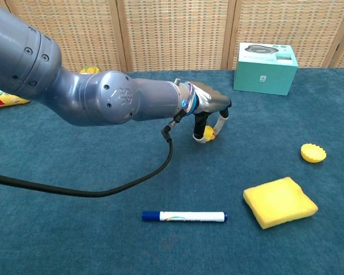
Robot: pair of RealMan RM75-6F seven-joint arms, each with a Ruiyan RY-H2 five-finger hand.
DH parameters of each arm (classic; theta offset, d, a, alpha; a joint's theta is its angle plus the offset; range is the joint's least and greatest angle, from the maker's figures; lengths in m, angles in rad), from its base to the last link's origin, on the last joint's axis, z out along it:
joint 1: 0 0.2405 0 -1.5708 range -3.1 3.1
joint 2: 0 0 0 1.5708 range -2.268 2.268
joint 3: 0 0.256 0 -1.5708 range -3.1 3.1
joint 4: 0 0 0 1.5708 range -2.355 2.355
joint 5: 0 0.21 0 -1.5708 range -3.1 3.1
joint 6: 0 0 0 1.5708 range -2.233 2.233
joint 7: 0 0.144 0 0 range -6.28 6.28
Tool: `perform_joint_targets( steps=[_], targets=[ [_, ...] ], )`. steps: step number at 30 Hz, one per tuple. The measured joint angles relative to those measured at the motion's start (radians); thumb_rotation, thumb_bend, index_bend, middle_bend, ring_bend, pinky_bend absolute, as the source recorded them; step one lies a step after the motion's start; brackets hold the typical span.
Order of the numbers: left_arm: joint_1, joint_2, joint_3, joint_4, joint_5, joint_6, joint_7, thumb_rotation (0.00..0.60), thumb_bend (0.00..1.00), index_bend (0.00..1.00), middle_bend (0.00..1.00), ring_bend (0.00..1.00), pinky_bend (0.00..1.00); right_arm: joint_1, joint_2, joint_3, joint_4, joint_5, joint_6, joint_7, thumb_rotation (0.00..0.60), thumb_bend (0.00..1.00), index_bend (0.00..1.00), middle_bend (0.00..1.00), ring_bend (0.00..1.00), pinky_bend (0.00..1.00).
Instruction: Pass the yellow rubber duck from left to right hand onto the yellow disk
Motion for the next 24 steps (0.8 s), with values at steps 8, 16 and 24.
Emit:
perform_joint_targets(
  steps=[8,16,24],
  targets=[
    [-0.009,-0.036,0.033,0.057,0.023,-0.033,-0.016,0.6,0.37,0.39,0.0,0.0,0.0,-0.005,0.001,0.005,0.001,0.002,0.009,0.006,0.6,0.02,0.07,0.0,0.0,0.0],
    [-0.001,-0.039,0.04,0.06,0.04,-0.012,-0.031,0.6,0.36,0.03,0.0,0.0,0.0,-0.009,0.006,0.005,-0.003,-0.007,0.018,0.014,0.6,0.02,0.07,0.0,0.0,0.0],
    [0.035,0.045,0.008,-0.061,0.063,0.073,-0.081,0.6,0.36,0.0,0.0,0.0,0.0,-0.011,0.006,0.003,-0.003,-0.017,0.023,0.015,0.6,0.02,0.07,0.0,0.0,0.0]
  ],
)
